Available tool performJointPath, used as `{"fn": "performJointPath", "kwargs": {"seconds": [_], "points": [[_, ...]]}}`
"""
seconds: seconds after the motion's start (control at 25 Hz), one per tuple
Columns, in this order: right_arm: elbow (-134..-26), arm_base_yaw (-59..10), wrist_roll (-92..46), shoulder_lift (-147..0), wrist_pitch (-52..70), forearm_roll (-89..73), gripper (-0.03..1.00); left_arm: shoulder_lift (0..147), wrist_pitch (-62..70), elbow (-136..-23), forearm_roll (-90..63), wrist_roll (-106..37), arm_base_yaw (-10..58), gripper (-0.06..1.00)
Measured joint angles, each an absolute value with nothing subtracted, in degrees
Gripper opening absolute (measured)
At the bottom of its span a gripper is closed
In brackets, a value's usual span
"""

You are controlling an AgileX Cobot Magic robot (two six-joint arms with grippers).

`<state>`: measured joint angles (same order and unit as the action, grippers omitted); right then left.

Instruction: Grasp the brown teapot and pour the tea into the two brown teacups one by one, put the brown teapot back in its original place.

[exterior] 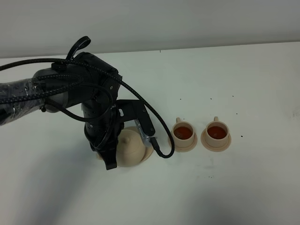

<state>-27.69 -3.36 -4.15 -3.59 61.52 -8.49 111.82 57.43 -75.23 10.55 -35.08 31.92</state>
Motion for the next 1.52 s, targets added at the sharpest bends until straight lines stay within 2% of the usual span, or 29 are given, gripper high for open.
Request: {"fn": "performJointPath", "kwargs": {"seconds": [0.44,0.84,1.52], "points": [[-27.69,-3.36,-4.15,-3.59,61.52,-8.49,0.24,109.30,53.50,-74.80,12.43,-32.88,31.57,0.13],[-27.69,-3.36,-4.15,-3.59,61.52,-8.49,0.24,109.30,46.27,-69.09,12.74,-31.45,30.85,0.13],[-27.69,-3.36,-4.15,-3.59,61.52,-8.49,0.24,109.30,45.90,-68.37,11.81,-30.46,30.85,0.13]]}}
